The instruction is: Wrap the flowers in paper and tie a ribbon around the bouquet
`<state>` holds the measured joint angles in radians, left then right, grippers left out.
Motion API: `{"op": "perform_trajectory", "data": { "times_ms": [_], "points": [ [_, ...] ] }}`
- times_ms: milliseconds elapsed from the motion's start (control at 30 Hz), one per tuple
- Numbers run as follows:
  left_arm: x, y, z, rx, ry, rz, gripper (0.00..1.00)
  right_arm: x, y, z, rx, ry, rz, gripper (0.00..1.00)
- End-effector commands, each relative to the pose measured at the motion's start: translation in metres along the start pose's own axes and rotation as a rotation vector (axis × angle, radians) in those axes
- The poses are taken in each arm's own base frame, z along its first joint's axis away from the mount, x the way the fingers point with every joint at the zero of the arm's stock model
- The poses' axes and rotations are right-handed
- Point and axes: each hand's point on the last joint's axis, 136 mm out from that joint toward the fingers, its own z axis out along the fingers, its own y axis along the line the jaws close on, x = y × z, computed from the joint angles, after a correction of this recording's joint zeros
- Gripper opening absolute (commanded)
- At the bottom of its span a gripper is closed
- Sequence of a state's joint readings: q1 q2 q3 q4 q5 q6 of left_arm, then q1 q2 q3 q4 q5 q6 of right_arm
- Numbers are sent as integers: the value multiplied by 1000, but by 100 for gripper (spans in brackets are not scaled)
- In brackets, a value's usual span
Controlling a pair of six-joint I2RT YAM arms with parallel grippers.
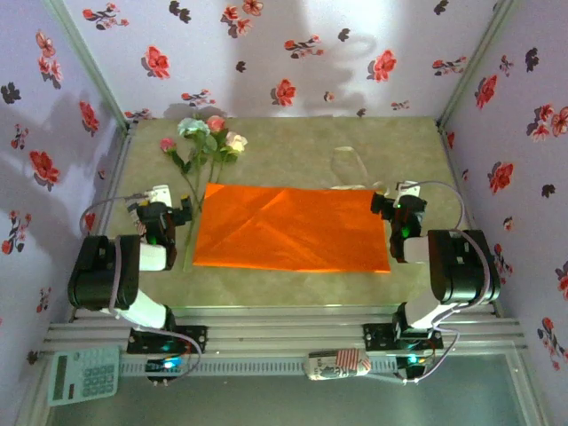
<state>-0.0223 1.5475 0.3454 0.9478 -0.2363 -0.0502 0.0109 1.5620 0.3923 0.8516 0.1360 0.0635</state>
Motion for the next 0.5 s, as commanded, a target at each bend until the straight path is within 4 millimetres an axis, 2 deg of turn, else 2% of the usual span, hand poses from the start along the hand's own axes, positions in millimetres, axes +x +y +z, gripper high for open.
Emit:
{"op": "perform_trajectory", "data": {
  "times_ms": [0, 467],
  "points": [
    [-9, 8, 3, -38, -16, -21, 100, -8, 0, 0, -9, -25, 27, 99],
    [-10, 7, 3, -37, -15, -19, 100, -7, 0, 0, -9, -24, 26, 99]
  ]
}}
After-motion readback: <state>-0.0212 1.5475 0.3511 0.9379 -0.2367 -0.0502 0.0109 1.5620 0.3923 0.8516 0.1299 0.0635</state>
